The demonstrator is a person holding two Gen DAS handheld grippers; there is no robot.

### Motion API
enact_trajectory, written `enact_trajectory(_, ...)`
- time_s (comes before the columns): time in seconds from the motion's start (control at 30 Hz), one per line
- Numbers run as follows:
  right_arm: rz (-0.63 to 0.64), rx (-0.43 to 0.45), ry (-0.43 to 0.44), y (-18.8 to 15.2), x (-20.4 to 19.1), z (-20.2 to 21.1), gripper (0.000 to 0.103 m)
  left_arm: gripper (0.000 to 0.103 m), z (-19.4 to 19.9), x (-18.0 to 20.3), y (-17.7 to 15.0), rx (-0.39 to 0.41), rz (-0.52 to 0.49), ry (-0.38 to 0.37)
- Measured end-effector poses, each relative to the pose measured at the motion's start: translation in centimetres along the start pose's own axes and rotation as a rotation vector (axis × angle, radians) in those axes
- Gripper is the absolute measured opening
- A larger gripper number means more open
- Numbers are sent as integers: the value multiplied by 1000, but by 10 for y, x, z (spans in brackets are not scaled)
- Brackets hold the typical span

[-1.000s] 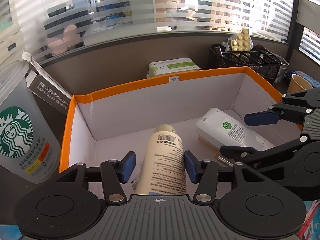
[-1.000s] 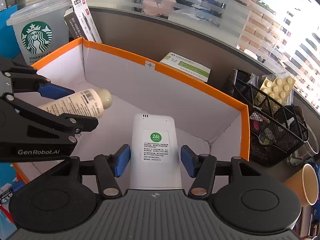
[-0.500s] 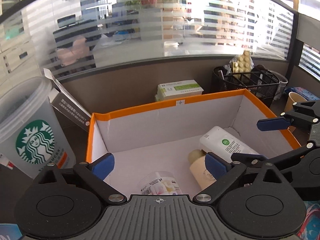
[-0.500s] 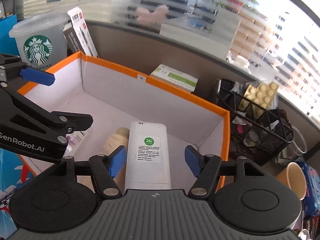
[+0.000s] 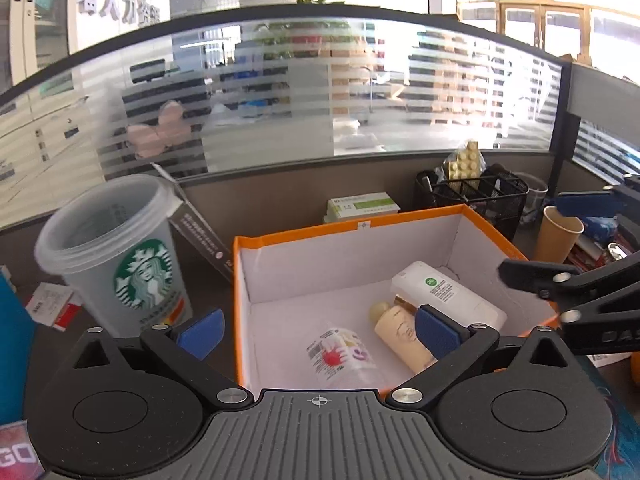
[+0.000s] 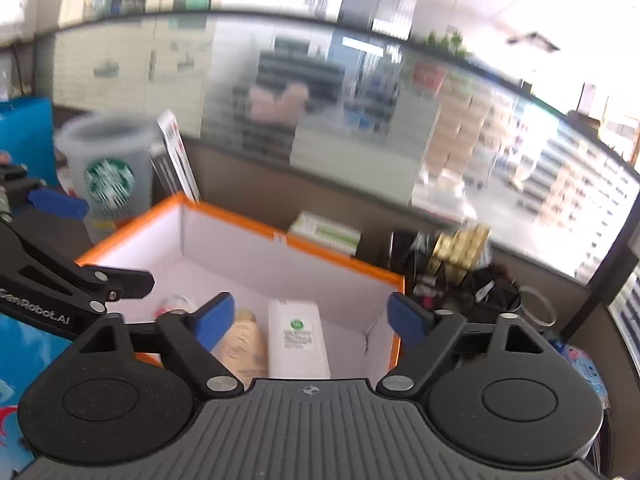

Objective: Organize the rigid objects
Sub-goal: 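Open both grippers to release the items and lift away from the box, then grasp the green tube with the right gripper while the left gripper grasps the blue marker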

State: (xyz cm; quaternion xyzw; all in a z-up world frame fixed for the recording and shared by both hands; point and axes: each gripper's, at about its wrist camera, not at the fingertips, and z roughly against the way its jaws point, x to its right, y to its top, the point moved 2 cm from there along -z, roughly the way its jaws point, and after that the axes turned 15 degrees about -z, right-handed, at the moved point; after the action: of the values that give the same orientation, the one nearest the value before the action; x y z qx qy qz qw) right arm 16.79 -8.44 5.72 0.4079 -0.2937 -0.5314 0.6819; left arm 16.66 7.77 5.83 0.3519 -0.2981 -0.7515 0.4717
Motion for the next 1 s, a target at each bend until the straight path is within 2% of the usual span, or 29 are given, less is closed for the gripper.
enact_trajectory(0.07,-13,38,17,-6,-3,19,87,103,11,-2,-12,7,8,0)
enact_trajectory(0.13,-24,71,31,-16,-6,35,93,103,17,-3,-27,2,7,1)
enact_trajectory(0.23,-40,83,53,-37,-10,47,95,103,18,-1,-52,-34,14,10)
enact_trajectory(0.4,-54,17,56,-82,-11,44,94,103,20,13,-91,-78,45,-65)
enact_trajectory(0.67,-74,-91,90,-147,-3,45,88,103,33,63,-119,-98,-85,-146)
enact_trajectory(0.77,-86,-114,101,-158,-4,43,86,103,34,71,-123,-102,-122,-119)
enact_trajectory(0.83,-101,-105,103,-161,-3,43,84,103,35,71,-127,-106,-107,-131)
enact_trajectory(0.9,-123,-95,141,-160,-5,44,84,103,34,73,-129,-109,-109,-156)
enact_trajectory(1.0,-158,-118,209,-157,-11,37,75,103,31,73,-133,-125,-135,-106)
